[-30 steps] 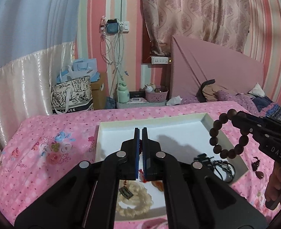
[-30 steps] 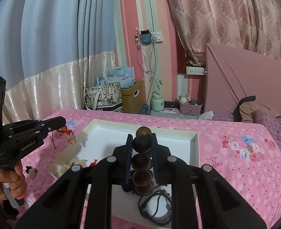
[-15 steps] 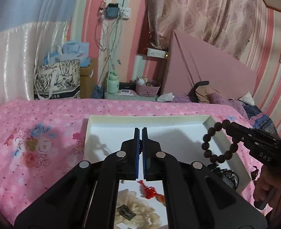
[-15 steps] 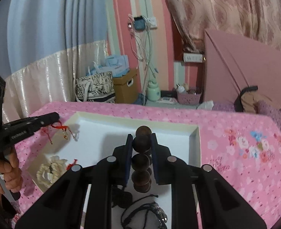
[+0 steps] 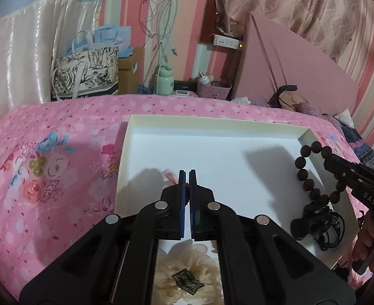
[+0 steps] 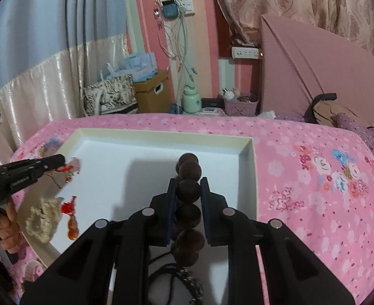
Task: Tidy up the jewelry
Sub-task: 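Carry the bead bracelet and red charm over the white tray with both tools, then open both tools to release the bracelet and charm into the tray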
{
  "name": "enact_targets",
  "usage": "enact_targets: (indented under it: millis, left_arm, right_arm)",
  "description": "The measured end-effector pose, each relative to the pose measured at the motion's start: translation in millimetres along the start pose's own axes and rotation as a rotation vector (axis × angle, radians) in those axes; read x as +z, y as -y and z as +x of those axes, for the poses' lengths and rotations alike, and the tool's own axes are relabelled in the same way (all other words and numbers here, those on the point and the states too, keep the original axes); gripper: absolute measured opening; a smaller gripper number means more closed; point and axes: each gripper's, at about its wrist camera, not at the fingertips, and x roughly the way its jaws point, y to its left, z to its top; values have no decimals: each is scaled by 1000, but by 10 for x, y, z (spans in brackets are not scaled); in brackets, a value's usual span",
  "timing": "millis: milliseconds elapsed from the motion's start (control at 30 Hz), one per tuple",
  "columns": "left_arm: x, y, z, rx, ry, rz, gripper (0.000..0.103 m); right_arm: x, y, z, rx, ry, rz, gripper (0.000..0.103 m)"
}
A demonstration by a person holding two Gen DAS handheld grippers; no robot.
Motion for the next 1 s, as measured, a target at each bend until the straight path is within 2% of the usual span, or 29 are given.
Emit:
enact_targets:
  millis: [267, 500, 633, 700, 800, 1000]
  left_arm:
    - [-10, 40, 22, 41, -13, 28, 0]
    - [-9, 88, -37, 42, -2, 55, 1]
    - [-4, 88, -59, 40, 8, 52, 27]
    - [-2, 78, -62, 43, 8, 50, 27]
    - [12, 54, -78, 48, 13, 40, 27]
    - [38, 14, -101, 57, 23, 25, 29]
  right_arm:
    - [-71, 107, 126, -65, -87, 27, 19]
    - [-90, 100, 137, -58, -83, 28, 21]
    - [-59, 103, 83, -70, -64, 24, 22]
    - [-41, 102, 51, -71, -51, 24, 22]
    - [-22, 105, 20, -75, -39, 20, 29]
    - [-6, 100, -26, -72, -23, 13, 29]
